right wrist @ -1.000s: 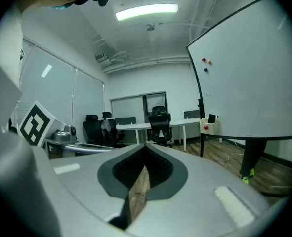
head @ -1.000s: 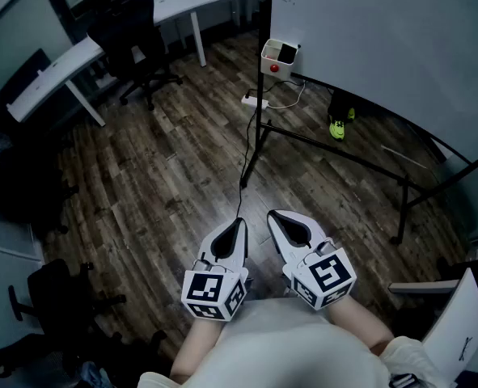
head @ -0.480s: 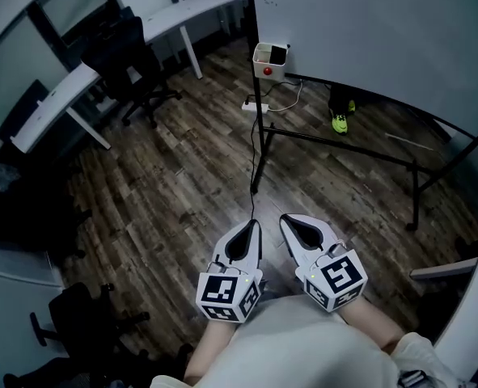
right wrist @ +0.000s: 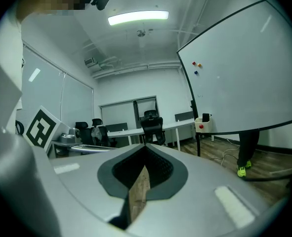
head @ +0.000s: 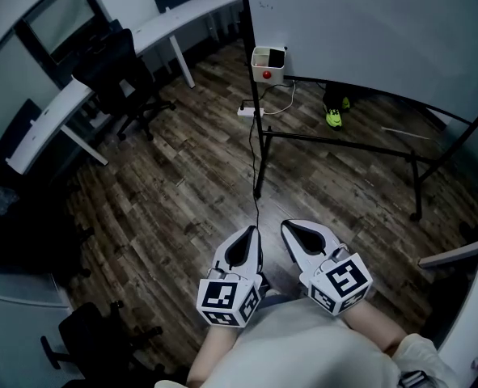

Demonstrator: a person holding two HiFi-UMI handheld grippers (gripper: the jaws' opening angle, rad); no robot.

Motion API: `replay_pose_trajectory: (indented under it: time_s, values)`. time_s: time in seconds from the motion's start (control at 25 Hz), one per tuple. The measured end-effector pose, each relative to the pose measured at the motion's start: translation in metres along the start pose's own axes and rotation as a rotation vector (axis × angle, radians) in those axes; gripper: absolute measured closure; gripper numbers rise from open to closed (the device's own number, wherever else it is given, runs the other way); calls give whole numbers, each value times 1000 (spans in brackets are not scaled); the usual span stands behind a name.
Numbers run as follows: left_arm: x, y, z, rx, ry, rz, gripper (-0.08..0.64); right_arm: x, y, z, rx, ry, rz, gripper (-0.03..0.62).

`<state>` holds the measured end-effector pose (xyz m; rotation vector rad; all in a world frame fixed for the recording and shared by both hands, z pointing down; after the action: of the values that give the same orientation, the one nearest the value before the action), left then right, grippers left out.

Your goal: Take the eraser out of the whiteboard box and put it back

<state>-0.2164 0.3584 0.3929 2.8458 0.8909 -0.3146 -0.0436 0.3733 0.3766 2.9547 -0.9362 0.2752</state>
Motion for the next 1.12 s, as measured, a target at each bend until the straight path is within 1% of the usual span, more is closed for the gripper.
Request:
replay_pose_trajectory:
  time_s: [0.16, 0.28, 0.64, 0.84, 1.12]
  values:
    - [-9, -5, 0, -3, -3, -10, 558, -12, 4, -4, -17, -5, 2, 588]
    - [-15, -9, 2, 1, -13, -4, 558, -17, 7, -3, -22, -3, 10, 588]
    - [-32, 1, 5, 4, -25, 9, 558, -14, 29, 1, -9, -9, 15, 588]
    - [-42, 20, 5, 8, -28, 15, 558, 1, 45, 0, -9, -9, 15, 588]
    - [-56, 54, 15, 13, -21, 16, 558, 33, 71, 10, 20, -26, -10, 588]
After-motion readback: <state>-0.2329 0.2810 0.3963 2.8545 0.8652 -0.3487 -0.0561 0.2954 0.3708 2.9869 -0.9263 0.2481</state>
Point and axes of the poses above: the fingertips, and each gripper's own axes: y forward along the fingers, x to its right, z out of its top, the point moved 10 cm from there along -y, backward along the fingers, and after that the axes turned 8 degrees about x, right-handed, at the moved point
